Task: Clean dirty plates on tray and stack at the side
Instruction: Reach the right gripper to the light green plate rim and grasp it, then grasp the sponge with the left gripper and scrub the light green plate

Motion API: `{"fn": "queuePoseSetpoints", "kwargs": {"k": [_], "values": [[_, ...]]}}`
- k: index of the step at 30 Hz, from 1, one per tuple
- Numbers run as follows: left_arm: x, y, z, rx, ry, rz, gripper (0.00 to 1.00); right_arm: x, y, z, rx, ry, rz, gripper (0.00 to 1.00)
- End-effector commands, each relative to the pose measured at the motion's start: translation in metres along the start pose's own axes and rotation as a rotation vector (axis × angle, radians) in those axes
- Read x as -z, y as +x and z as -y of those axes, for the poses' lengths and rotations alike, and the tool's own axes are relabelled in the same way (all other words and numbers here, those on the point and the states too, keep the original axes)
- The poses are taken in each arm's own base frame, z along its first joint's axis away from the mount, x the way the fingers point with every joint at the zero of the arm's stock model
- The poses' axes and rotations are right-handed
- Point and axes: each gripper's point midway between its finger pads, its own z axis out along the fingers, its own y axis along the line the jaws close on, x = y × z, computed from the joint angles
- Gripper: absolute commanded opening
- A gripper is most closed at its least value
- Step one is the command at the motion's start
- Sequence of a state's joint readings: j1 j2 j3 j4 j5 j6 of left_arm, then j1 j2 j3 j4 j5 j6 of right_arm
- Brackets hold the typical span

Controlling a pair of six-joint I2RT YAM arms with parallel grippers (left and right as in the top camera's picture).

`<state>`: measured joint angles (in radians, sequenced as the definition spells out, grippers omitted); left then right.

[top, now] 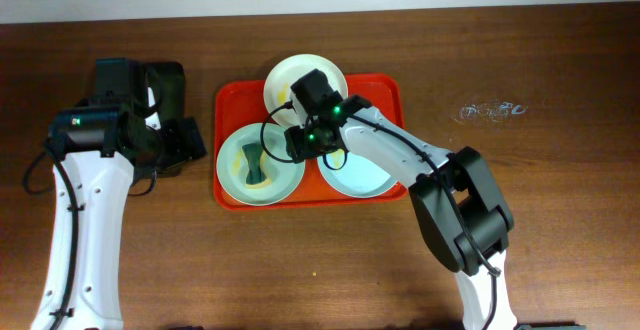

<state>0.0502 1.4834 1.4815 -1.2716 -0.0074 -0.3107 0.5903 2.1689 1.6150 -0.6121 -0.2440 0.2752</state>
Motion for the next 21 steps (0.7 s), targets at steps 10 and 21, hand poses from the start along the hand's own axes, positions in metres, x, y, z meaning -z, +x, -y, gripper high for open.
{"fn": "queuePoseSetpoints", "kwargs": {"k": [10,21], "values": [[-0.041,0.012,0.034,-0.006,0.179,-0.102,0.18,-0.024,0.029,0.014,-0.013,0.05,-0.116,0.28],[-0.159,0.03,0.11,-0.181,0.311,-0.132,0.43,-0.023,0.031,0.013,-0.018,0.039,-0.124,0.27]]}}
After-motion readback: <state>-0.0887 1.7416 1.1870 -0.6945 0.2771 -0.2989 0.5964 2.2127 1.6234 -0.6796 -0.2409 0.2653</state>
